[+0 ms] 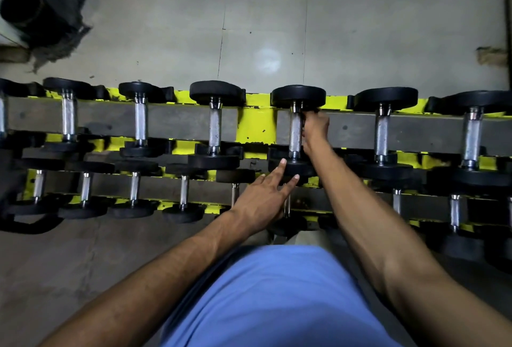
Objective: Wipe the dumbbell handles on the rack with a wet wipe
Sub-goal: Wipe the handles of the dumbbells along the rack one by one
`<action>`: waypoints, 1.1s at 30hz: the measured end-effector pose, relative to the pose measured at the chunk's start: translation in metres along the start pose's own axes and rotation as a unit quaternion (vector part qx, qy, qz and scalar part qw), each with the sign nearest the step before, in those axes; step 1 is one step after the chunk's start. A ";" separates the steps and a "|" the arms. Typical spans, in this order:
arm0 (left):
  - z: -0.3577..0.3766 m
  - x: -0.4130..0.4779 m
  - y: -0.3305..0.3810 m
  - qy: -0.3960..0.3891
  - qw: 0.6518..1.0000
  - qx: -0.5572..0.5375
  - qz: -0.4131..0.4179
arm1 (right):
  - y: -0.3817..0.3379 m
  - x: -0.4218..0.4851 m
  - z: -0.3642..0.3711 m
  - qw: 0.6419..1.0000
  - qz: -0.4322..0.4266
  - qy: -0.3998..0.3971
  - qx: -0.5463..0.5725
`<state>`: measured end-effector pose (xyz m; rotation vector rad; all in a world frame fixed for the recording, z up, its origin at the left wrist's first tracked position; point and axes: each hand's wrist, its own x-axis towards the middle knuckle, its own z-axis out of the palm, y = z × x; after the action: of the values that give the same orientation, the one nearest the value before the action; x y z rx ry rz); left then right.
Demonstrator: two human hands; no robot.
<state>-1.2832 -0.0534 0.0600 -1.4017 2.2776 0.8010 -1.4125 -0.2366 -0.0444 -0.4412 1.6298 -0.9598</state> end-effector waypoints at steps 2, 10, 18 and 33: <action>-0.001 0.002 0.000 0.008 1.000 -0.002 0.001 | 0.007 -0.012 -0.013 0.971 -0.155 0.060 -0.173; -0.004 0.008 0.001 0.018 1.000 -0.012 -0.009 | -0.024 -0.026 -0.049 0.564 -0.552 -0.077 -0.610; -0.009 0.007 0.010 0.026 0.999 -0.014 -0.045 | -0.058 -0.030 -0.034 0.341 -0.511 -0.308 -0.726; -0.007 0.003 0.039 0.062 0.989 -0.054 -0.121 | -0.058 -0.051 -0.024 0.312 -0.454 -0.374 -0.746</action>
<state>-1.3197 -0.0465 0.0748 -1.7813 2.1228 0.7891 -1.4313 -0.2262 0.0329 -2.7821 0.6584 0.5993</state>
